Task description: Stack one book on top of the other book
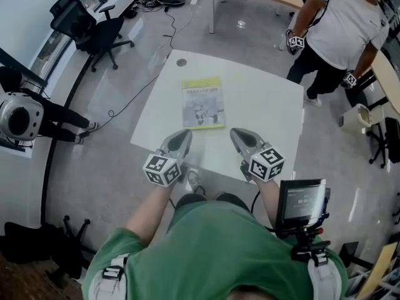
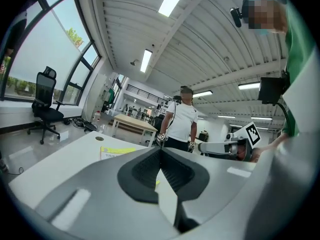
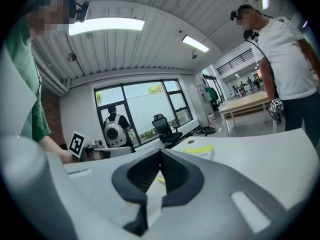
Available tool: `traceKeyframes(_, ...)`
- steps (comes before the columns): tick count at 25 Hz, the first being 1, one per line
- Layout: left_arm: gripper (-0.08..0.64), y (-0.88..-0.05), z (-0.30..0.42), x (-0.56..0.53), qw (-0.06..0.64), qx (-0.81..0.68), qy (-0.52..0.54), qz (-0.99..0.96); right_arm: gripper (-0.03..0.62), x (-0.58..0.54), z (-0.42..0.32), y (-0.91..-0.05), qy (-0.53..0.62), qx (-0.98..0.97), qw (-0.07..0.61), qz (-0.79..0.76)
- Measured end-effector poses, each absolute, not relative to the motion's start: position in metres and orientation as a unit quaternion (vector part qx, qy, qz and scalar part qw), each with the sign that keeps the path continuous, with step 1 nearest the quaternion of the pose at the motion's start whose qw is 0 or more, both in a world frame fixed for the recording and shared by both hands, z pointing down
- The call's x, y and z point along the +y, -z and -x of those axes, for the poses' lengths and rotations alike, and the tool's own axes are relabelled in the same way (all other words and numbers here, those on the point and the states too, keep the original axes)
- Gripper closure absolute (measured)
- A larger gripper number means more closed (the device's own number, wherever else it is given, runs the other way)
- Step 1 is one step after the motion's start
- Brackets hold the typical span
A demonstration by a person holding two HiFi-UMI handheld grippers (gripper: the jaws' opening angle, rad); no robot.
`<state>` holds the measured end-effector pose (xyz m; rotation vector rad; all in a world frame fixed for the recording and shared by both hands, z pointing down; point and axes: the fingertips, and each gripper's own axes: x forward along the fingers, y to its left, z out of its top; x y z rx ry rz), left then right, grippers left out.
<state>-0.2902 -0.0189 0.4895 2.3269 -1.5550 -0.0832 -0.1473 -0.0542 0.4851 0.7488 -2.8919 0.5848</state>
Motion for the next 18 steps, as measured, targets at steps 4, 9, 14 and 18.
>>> traceKeyframes(4, 0.554, -0.481, 0.273, 0.008, 0.158, -0.559, 0.027, -0.814, 0.589, -0.033, 0.137, -0.477, -0.18, -0.955, 0.044, -0.23)
traceKeyframes(9, 0.554, -0.468, 0.261, 0.028, 0.145, -0.564, 0.034, -0.813, 0.589, -0.015, 0.132, -0.472, -0.17, -0.96, 0.042, -0.219)
traceKeyframes(14, 0.554, -0.457, 0.258, 0.047, 0.132, -0.55, 0.039, -0.824, 0.589, 0.006, 0.136, -0.459, -0.159, -0.96, 0.033, -0.226)
traceKeyframes(18, 0.554, -0.454, 0.262, 0.075, 0.131, -0.528, 0.037, -0.838, 0.589, 0.037, 0.148, -0.453, -0.147, -0.959, 0.033, -0.241)
